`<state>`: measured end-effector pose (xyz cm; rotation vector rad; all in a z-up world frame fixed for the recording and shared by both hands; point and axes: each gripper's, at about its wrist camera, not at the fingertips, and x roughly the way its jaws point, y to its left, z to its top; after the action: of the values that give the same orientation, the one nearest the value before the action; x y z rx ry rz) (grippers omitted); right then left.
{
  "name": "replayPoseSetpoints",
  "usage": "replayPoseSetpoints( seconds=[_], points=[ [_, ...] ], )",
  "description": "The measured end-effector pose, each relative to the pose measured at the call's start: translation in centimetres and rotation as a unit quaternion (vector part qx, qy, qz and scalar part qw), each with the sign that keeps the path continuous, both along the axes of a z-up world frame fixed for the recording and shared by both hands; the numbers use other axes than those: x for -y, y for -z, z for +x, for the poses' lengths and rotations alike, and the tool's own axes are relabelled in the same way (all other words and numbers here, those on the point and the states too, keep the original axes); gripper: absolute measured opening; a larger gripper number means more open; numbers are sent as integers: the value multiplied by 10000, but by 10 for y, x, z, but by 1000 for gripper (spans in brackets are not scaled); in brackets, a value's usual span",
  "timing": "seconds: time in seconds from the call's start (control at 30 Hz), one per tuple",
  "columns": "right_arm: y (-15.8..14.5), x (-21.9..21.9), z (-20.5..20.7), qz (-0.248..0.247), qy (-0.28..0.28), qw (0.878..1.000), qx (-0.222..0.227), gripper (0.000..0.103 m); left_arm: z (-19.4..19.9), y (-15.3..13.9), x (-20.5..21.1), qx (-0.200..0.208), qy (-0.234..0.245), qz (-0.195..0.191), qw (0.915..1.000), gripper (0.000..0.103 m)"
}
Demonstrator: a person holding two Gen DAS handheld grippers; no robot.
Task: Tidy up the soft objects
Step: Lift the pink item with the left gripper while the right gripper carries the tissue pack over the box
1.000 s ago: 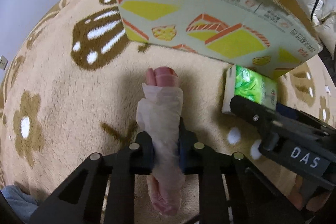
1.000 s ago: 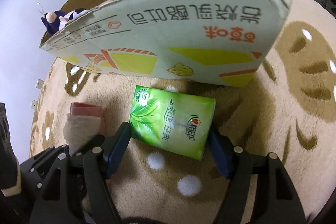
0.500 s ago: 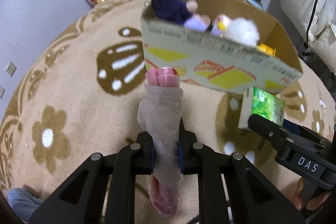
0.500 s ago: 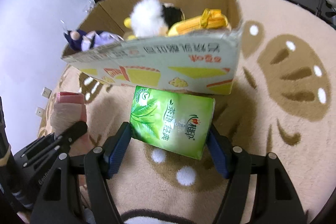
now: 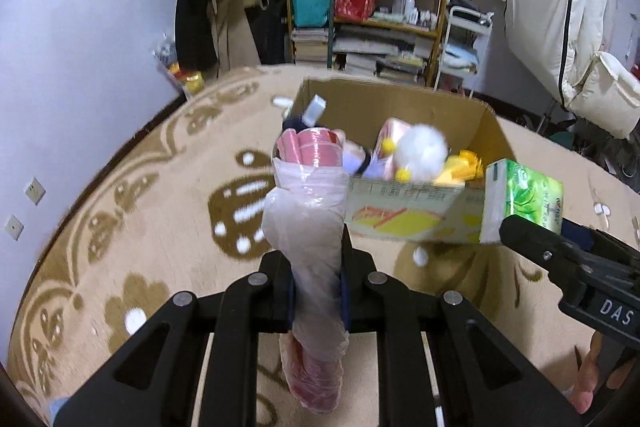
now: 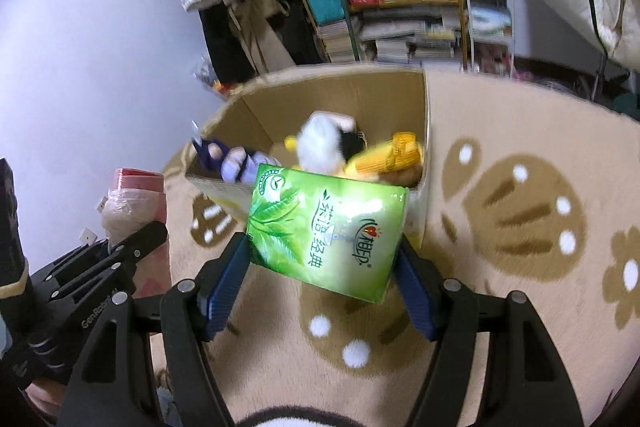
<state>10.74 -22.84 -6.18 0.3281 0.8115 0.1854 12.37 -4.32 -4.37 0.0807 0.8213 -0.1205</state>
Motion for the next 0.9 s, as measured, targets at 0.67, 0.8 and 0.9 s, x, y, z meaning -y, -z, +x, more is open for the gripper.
replayPoseSetpoints(
  seconds=[0.67,0.8,0.9],
  points=[
    [-44,7,18,-360,264,9945,948,75,34,-85,20,1216,460,-234,9912,15],
    [-49,5,25,-425,264,9930,1069,75,44,-95,27,1383,541,-186,9887,15],
    [-52,3,32,-478,273,9919,1149,75,54,-100,30,1479,553,-232,9872,15]
  ],
)
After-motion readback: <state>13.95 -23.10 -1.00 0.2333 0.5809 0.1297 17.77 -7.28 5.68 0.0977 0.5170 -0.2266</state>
